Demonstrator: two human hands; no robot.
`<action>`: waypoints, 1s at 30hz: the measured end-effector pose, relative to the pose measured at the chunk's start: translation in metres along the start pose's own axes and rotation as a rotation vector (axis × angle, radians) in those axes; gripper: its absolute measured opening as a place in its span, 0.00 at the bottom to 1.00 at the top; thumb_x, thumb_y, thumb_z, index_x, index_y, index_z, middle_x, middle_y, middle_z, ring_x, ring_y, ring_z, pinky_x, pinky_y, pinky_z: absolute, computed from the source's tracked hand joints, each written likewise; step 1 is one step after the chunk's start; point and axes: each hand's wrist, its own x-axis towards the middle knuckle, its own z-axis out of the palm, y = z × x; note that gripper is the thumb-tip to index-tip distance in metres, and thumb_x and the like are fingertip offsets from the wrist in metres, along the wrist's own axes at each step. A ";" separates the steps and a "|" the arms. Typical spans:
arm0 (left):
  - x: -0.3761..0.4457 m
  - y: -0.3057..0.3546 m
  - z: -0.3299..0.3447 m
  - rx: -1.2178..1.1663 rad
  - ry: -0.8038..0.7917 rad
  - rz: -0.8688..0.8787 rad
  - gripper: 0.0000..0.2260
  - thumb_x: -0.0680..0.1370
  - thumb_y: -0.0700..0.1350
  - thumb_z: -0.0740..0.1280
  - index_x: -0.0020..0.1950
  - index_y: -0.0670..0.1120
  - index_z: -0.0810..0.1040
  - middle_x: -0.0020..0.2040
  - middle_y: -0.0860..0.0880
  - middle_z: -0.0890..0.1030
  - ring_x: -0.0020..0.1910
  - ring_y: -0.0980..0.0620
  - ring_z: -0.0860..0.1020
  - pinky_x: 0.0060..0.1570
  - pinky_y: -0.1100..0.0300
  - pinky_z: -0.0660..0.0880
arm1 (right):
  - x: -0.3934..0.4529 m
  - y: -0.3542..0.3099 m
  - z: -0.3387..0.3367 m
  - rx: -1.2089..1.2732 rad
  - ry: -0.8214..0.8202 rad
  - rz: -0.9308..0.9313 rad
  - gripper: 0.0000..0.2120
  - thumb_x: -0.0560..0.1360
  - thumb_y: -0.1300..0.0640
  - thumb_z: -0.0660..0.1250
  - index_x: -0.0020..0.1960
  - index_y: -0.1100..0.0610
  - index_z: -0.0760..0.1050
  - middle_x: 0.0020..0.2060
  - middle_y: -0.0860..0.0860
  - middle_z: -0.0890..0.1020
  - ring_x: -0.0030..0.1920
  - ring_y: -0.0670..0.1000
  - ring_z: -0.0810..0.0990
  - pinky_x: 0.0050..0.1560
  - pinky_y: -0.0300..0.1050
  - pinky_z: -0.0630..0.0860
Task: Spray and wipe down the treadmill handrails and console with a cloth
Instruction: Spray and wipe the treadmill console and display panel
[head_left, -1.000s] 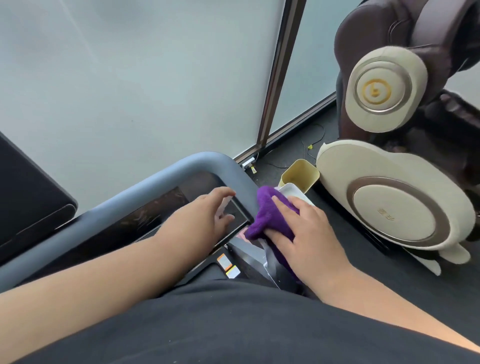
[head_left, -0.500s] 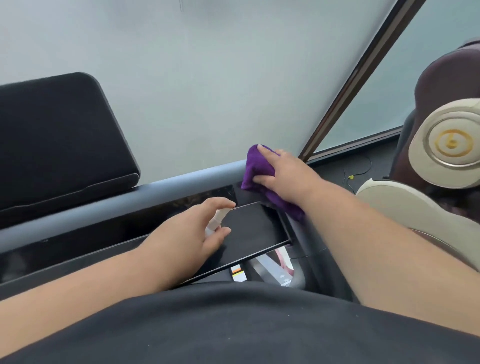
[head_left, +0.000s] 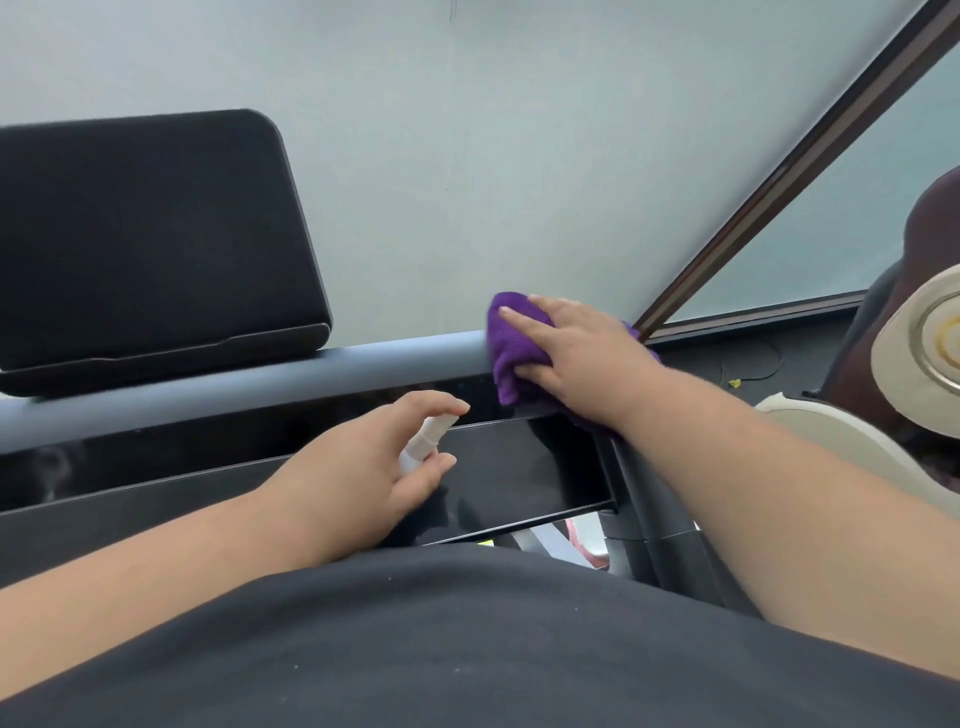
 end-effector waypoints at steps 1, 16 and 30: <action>0.001 0.002 0.000 0.005 -0.001 0.010 0.18 0.77 0.57 0.64 0.60 0.73 0.60 0.48 0.65 0.76 0.45 0.62 0.76 0.45 0.67 0.72 | 0.012 -0.005 -0.006 0.057 -0.039 -0.060 0.28 0.80 0.39 0.59 0.79 0.39 0.57 0.76 0.51 0.66 0.75 0.55 0.64 0.74 0.51 0.60; -0.004 -0.003 -0.012 -0.111 0.145 0.179 0.18 0.72 0.59 0.63 0.61 0.67 0.66 0.50 0.66 0.77 0.42 0.66 0.76 0.43 0.73 0.70 | 0.025 -0.106 0.007 -0.049 -0.011 -0.233 0.30 0.80 0.39 0.55 0.79 0.35 0.48 0.81 0.49 0.50 0.80 0.55 0.48 0.77 0.61 0.45; -0.009 -0.005 -0.011 -0.124 0.156 0.246 0.18 0.73 0.58 0.62 0.61 0.72 0.65 0.57 0.75 0.73 0.48 0.68 0.77 0.47 0.73 0.71 | 0.006 -0.001 -0.015 0.647 0.091 0.182 0.13 0.81 0.42 0.61 0.59 0.44 0.79 0.56 0.46 0.83 0.60 0.51 0.78 0.64 0.50 0.71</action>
